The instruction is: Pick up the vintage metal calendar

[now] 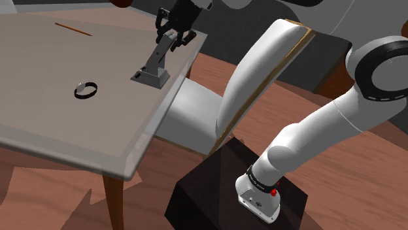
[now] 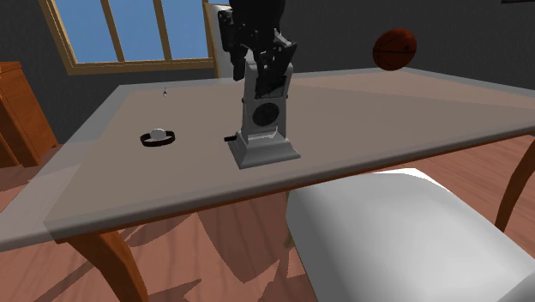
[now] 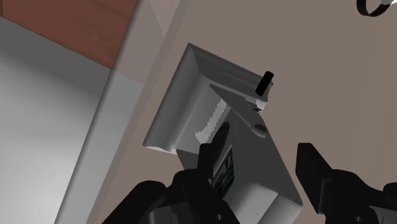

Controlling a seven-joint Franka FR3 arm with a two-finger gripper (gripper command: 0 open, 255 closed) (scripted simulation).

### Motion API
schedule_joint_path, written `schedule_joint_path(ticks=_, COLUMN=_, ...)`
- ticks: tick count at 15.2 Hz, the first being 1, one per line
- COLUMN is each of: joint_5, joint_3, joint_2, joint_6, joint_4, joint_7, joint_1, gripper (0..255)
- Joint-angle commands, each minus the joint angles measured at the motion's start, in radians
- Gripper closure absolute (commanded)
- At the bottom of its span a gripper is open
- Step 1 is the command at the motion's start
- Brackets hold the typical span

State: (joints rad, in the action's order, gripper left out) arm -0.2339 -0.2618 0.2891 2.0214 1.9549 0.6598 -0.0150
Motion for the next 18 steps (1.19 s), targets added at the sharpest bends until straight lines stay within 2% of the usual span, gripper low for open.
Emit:
schedule_joint_path(ticks=1, joint_5=0.000, joint_3=0.000, joint_2=0.000, joint_6=-0.002, joint_4=0.001, joint_7=0.000, joint_1=0.000, gripper=255)
schedule_joint_path(ticks=16, joint_5=0.027, joint_3=0.003, joint_2=-0.052, joint_6=-0.203, joint_4=-0.253, joint_7=0.039, joint_1=-0.008, gripper=255)
schedule_joint_path(ticks=18, joint_5=0.028, joint_3=0.003, joint_2=-0.053, joint_6=-0.205, joint_4=-0.256, joint_7=0.039, joint_1=-0.008, gripper=255)
